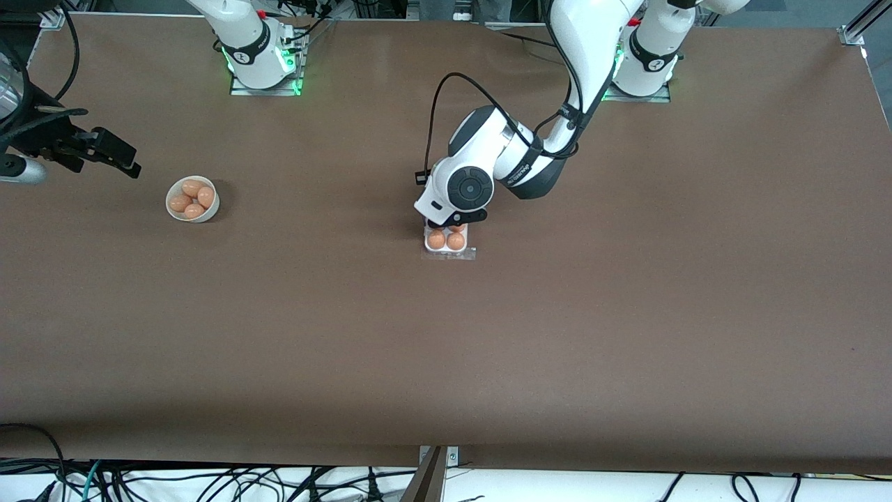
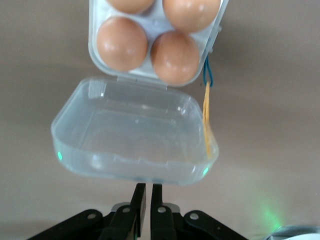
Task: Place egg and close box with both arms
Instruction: 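Push the clear lid shut with the left gripper while the right gripper retreats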
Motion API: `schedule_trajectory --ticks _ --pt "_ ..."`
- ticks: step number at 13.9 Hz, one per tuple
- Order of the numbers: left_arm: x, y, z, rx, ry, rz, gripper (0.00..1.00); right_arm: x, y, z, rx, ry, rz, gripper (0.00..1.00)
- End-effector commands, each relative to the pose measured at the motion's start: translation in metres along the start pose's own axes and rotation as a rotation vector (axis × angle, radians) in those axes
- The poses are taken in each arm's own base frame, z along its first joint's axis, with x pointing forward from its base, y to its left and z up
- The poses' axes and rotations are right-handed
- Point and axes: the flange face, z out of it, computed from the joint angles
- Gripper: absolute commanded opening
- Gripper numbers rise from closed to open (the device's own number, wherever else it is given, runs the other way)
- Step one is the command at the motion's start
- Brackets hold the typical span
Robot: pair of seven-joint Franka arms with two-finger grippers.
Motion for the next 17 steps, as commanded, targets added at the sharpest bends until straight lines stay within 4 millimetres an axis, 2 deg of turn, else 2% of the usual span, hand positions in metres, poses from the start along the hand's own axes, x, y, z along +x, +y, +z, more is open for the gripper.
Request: schedule_trajectory --ticks 1,4,10,13,14,16,17 --pt "0.011 0.006 0.001 -0.031 0.019 -0.011 0.11 0.0 0.0 -0.005 -0.015 0.014 -0.002 1.0" --pt "0.017 0.004 -0.003 -0.04 0.032 -0.014 0.11 0.0 0.0 -0.005 -0.017 0.014 -0.004 1.0" --pt "0.031 -0.001 -0.035 -0.075 0.083 -0.02 0.11 0.0 -0.001 -0.005 -0.017 0.014 -0.007 1.0" --pt "0.045 -0.01 -0.072 -0.106 0.145 -0.035 0.15 0.0 0.0 -0.004 -0.017 0.011 -0.007 1.0" --pt "0.053 -0.019 -0.085 -0.095 0.181 -0.048 0.23 0.0 0.0 -0.004 -0.017 0.011 -0.007 1.0" --pt "0.063 -0.036 -0.126 -0.008 0.322 -0.008 0.4 0.0 0.0 -0.004 -0.017 0.011 -0.007 1.0" --pt "0.072 -0.053 -0.146 0.015 0.351 -0.013 0.52 0.0 0.0 -0.004 -0.017 0.013 -0.007 1.0"
